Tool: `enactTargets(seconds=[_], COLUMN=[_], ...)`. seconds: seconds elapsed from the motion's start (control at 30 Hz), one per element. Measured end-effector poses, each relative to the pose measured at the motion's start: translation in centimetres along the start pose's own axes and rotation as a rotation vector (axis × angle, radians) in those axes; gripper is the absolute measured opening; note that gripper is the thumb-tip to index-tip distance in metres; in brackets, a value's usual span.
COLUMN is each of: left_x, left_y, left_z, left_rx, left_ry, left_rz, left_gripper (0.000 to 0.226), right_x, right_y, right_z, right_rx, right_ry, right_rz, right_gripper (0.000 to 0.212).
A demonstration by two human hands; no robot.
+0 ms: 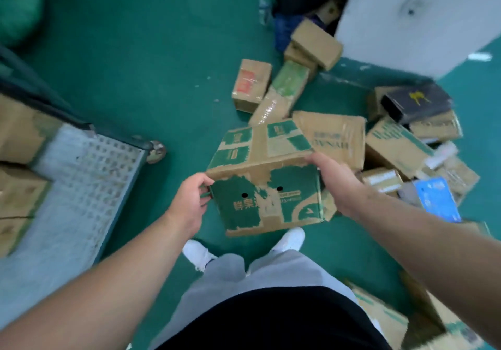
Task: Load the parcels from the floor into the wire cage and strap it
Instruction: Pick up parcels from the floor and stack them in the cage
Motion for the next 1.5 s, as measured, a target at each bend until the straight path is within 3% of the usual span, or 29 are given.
enactTargets(seconds=[0.17, 0.23, 0.33, 0.57, 0.83, 0.97, 1.03, 1.1, 1.23, 1.37, 1.5], left_x=[17.4, 24.7, 34.0, 51.8, 61.2, 63.6, 65.2, 66.9, 70.6, 73.6, 77.3], left_y=[-2.4, -4.5, -7.0, -9.8, -8.9, -7.2, -5.9, -5.0, -3.2, -1.6, -1.3], left_z=[-3.1, -5.0, -7.7, -13.5, -14.1, -12.0, -10.3, -8.9, -6.3, -4.9, -4.0], left_rx=[0.018, 0.046, 0.05, -0.029, -0.064, -0.038, -0.021, 0.01, 0.065, 0.073, 0.058], left_ry=[0.115, 0.192, 0.315, 0.58, 0.685, 0.7, 0.703, 0.74, 0.803, 0.838, 0.867], left_rz=[-0.307, -0.428, -0.562, -0.776, -0.838, -0.874, -0.899, -0.929, -0.985, -1.046, -1.103], left_gripper=[0.021, 0.023, 0.007, 0.017, 0.02, 0.023, 0.03, 0.019, 0.046, 0.042, 0.058], right_x=[-19.3, -27.2, -37.4, -57.8, -69.8, -74.6, -77.9, -80.9, -87.5, -93.8, -99.5], right_y=[-2.2, -1.6, -0.2, 2.3, 2.5, 1.7, 0.6, -0.5, -3.0, -4.8, -4.5], right_z=[-2.4, -4.8, -8.3, -16.0, -17.9, -15.8, -14.3, -13.1, -11.3, -11.4, -12.0], right_rx=[0.104, 0.133, 0.173, 0.223, 0.207, 0.152, 0.152, 0.142, 0.134, 0.135, 0.151], right_ry=[-0.219, -0.294, -0.39, -0.651, -0.77, -0.806, -0.839, -0.856, -0.892, -0.942, -0.977], right_rz=[-0.154, -0.267, -0.374, -0.553, -0.697, -0.742, -0.771, -0.797, -0.891, -0.938, -0.993], right_gripper=[0.048, 0.047, 0.04, 0.034, 0.033, 0.055, 0.048, 0.041, 0.041, 0.025, 0.054])
Point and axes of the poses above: each hand's wrist, its own z-axis towards the middle knuckle, its own x-axis out of the back of the hand, y = z × x, the point moved 9 cm from there along z, towards the middle knuckle, and after that the axes turned 2 degrees about x, right-handed, at the moved point
